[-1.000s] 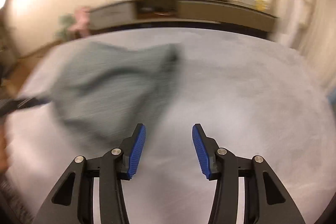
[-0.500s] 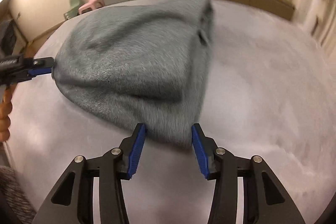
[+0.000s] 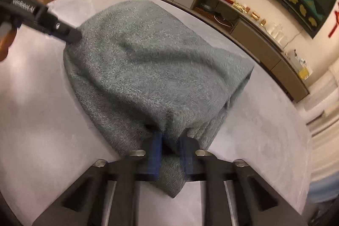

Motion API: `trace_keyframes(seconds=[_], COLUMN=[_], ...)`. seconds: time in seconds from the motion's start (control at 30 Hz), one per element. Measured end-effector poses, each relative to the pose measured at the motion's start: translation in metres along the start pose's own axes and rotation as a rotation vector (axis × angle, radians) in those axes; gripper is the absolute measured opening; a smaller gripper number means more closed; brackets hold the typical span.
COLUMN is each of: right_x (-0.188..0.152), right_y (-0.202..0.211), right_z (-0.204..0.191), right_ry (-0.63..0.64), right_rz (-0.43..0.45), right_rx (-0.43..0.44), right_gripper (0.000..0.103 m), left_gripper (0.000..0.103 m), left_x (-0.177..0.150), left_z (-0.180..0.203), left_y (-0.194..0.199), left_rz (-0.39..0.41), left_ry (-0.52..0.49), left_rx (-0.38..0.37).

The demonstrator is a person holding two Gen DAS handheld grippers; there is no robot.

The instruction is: Fold clothes

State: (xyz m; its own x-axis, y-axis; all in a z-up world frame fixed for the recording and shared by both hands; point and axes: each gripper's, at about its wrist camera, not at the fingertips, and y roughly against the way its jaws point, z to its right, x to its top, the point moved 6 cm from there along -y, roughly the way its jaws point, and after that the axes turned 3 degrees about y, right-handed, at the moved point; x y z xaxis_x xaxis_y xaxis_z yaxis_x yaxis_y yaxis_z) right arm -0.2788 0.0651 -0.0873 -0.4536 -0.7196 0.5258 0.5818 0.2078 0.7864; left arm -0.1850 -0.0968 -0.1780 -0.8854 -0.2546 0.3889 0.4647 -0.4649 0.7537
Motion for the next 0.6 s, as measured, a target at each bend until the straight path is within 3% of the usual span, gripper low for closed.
trace_keyframes(seconds=[0.17, 0.3, 0.37, 0.47, 0.6], right_x=[0.013, -0.006, -0.021, -0.03, -0.036], right_y=[0.049, 0.021, 0.0, 0.005, 0.024], right_z=[-0.012, -0.046, -0.044, -0.031, -0.017], right_ry=[-0.033, -0.02, -0.046, -0.107, -0.164], right_rz=[0.097, 0.013, -0.025, -0.014, -0.001], right_rx=[0.018, 0.047, 0.036, 0.085, 0.173], right_gripper=[0.012, 0.011, 0.012, 0.014, 0.027], left_gripper=[0.01, 0.01, 0.01, 0.018, 0.025], left_x=[0.019, 0.012, 0.007, 0.0, -0.005], left_z=[-0.011, -0.024, -0.014, 0.014, 0.029], left_y=[0.018, 0.004, 0.009, 0.023, 0.014], left_rz=[0.072, 0.025, 0.035, 0.046, 0.022], left_ry=[0.041, 0.043, -0.005, -0.105, -0.185], left_rx=[0.025, 0.081, 0.072, 0.036, 0.064])
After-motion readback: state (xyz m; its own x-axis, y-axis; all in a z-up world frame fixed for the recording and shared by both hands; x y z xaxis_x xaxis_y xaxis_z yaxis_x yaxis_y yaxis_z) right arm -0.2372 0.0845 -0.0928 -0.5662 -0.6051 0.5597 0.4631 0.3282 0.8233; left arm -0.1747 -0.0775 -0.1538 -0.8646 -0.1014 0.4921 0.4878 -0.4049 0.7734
